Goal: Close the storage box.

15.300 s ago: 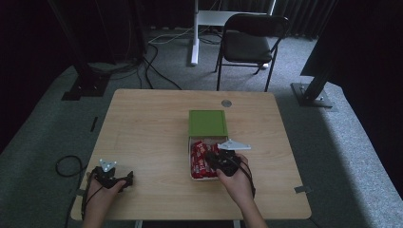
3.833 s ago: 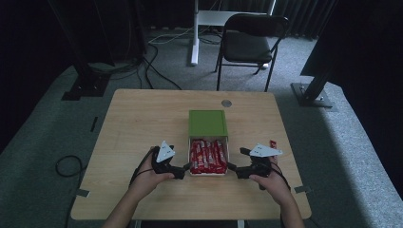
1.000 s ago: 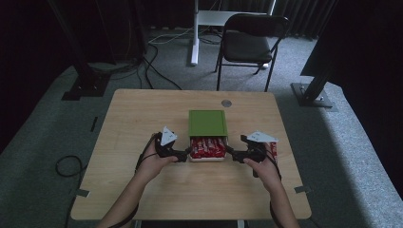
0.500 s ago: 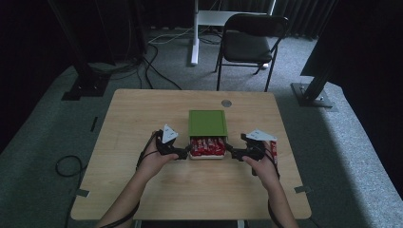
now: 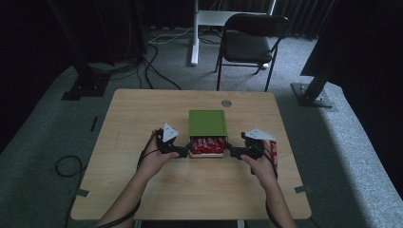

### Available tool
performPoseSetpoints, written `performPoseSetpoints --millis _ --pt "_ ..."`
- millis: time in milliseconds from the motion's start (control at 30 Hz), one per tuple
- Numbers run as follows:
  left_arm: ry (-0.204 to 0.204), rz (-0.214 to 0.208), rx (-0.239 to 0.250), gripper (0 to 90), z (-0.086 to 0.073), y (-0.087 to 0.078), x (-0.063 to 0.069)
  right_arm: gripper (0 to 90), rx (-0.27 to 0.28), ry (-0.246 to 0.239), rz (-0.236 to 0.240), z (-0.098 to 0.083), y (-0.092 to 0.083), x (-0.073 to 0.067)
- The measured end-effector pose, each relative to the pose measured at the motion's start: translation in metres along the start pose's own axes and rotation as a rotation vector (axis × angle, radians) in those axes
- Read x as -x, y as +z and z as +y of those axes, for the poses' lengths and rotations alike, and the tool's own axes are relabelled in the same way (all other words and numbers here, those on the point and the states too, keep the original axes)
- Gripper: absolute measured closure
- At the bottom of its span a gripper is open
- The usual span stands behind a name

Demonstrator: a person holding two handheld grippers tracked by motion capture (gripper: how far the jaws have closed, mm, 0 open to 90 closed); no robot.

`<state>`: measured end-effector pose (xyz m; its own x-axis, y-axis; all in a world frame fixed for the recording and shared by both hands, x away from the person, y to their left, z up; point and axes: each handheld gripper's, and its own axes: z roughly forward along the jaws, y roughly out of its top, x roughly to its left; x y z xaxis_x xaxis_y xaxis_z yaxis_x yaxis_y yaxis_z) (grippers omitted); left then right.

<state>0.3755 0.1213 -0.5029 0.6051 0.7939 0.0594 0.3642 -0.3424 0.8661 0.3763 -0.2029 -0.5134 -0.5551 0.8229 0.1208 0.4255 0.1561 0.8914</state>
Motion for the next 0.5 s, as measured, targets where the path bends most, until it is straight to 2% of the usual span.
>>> performPoseSetpoints --millis 300,400,500 --pt "0.006 0.0 -0.006 5.9 0.0005 -0.0011 0.0009 13.0 -0.002 0.008 -0.012 -0.0005 0.0035 -0.0031" --pt "-0.018 -0.012 0.001 5.9 0.0009 -0.0034 0.0022 13.0 0.001 0.014 -0.003 -0.0017 0.0038 -0.0045" --pt "-0.014 -0.019 0.013 5.9 0.0022 -0.007 0.0045 12.7 0.014 0.022 0.013 -0.0014 0.0022 -0.0053"
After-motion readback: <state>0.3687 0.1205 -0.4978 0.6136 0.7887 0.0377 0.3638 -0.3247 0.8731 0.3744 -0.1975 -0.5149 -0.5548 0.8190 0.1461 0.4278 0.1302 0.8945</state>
